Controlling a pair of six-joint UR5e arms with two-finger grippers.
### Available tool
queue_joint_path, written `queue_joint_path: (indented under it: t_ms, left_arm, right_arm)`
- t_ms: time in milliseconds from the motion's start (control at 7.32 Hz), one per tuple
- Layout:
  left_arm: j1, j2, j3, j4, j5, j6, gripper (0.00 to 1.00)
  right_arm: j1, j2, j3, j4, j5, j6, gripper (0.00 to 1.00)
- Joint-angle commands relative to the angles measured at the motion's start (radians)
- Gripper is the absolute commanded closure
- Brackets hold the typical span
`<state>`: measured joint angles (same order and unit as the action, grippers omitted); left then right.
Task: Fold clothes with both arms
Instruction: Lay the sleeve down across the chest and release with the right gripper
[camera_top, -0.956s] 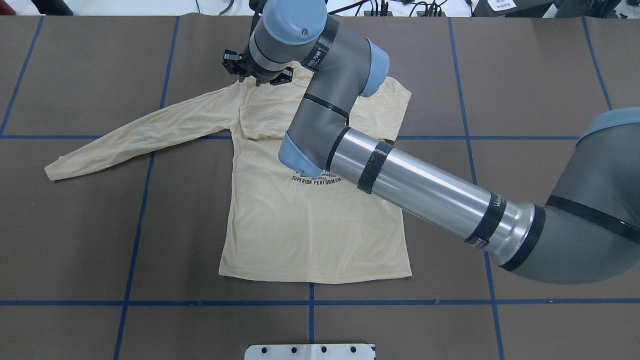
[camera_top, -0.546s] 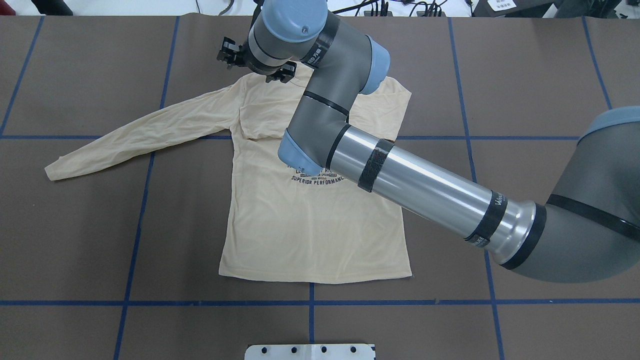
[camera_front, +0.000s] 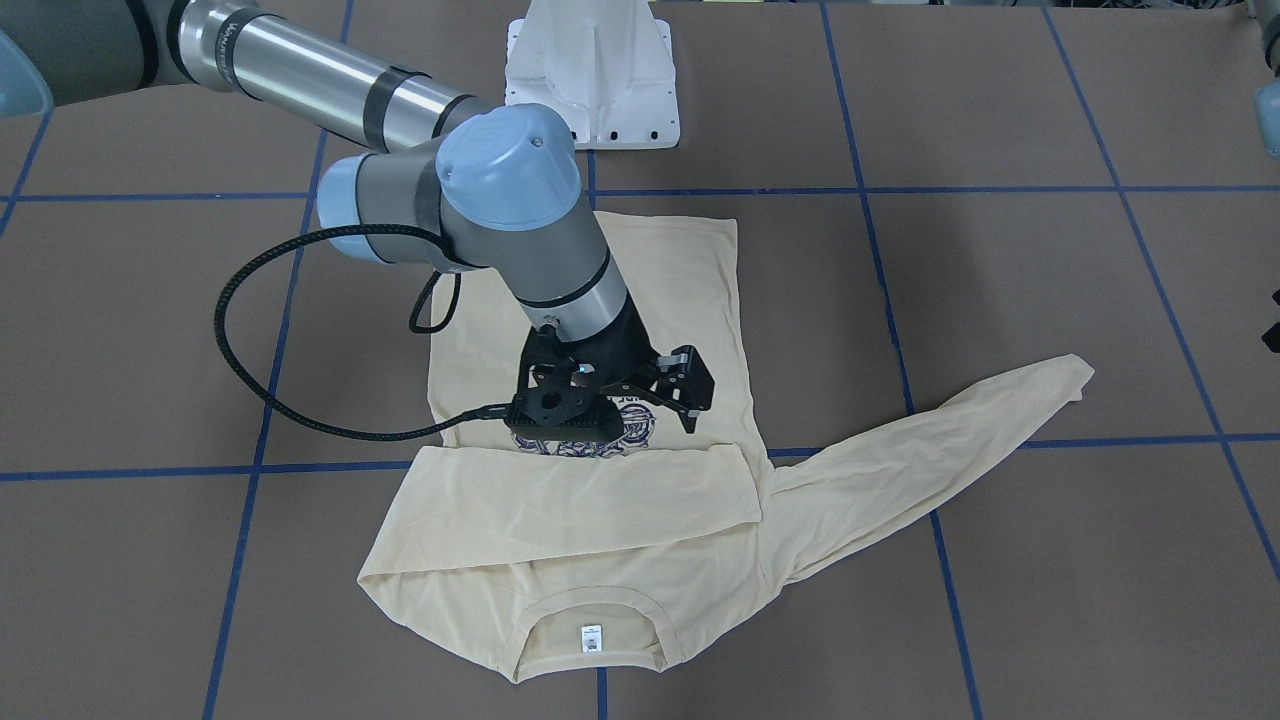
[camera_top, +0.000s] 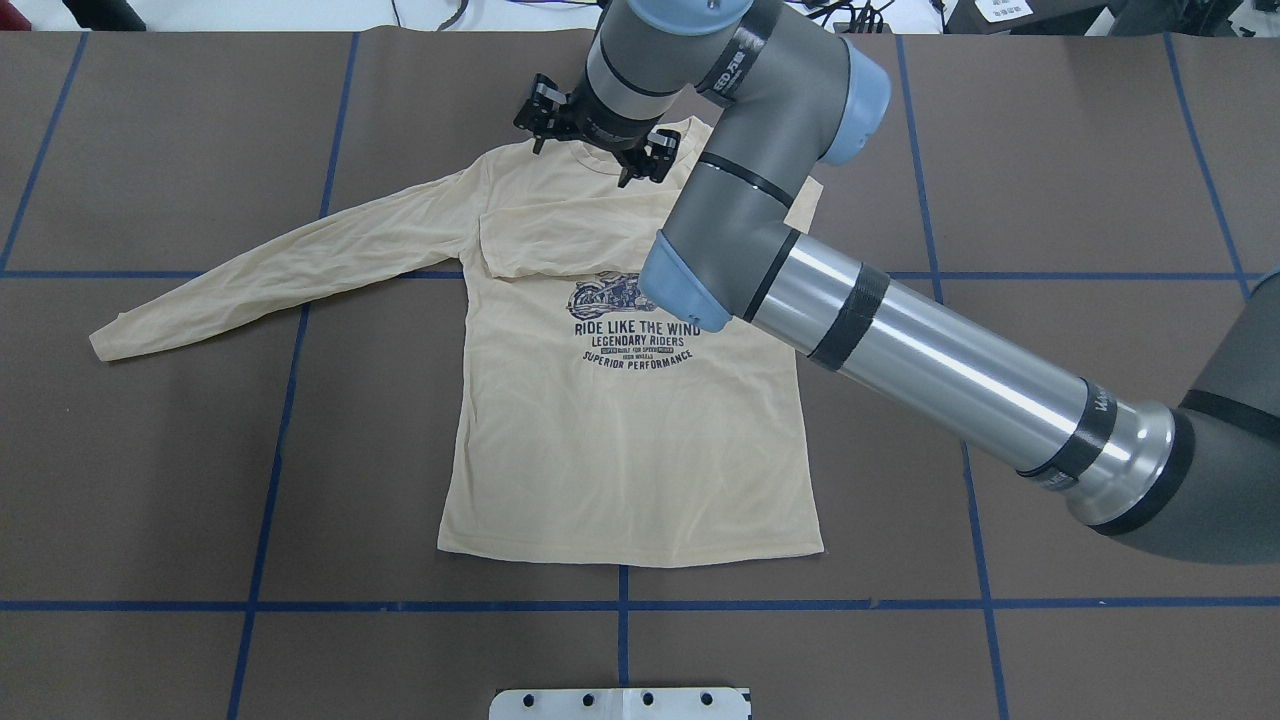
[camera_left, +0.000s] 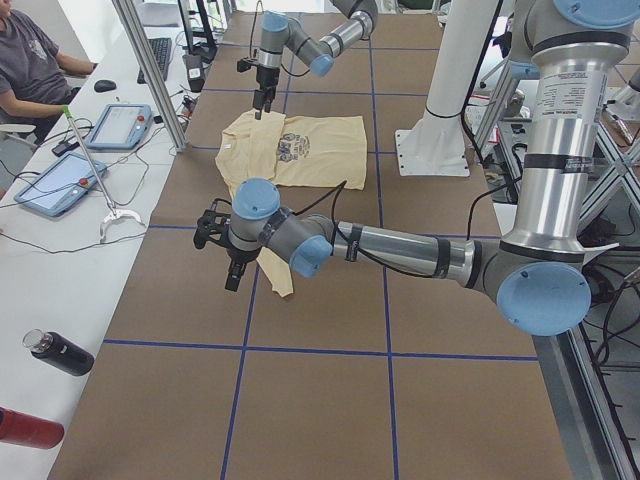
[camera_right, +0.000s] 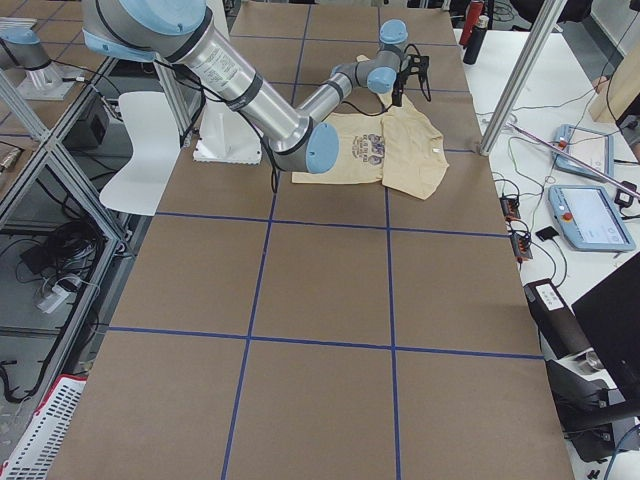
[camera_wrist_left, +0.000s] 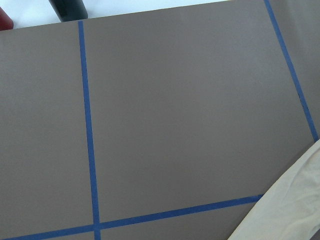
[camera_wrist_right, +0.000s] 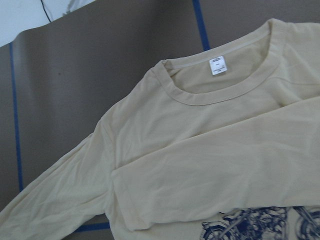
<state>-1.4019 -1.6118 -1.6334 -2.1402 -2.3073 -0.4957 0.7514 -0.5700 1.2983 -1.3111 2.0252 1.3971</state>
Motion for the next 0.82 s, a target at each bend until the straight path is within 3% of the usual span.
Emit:
queue_joint_path:
  t_ms: [0,273,410,683]
  left_arm:
    - [0.119,0.067,0.001,-0.223,0.076,-0.227,0.00]
    - [0.275,0.079,0.003,-0.272,0.232,-0.390,0.00]
    - [0.369,0.088,0.006,-0.297,0.355,-0.458,0.00]
    - [0.432,0.090,0.079,-0.332,0.399,-0.463,0.00]
  right_arm:
    - [0.037,-0.030,0.149,-0.346,0.014,-0.129,0.00]
    - [0.060,-0.184,0.316,-0.433,0.010,-0.258,0.00]
    - [0.077,-0.241,0.393,-0.511,0.013,-0.361,0.00]
    - [0.107,-0.240,0.449,-0.721,0.023,-0.562,0.00]
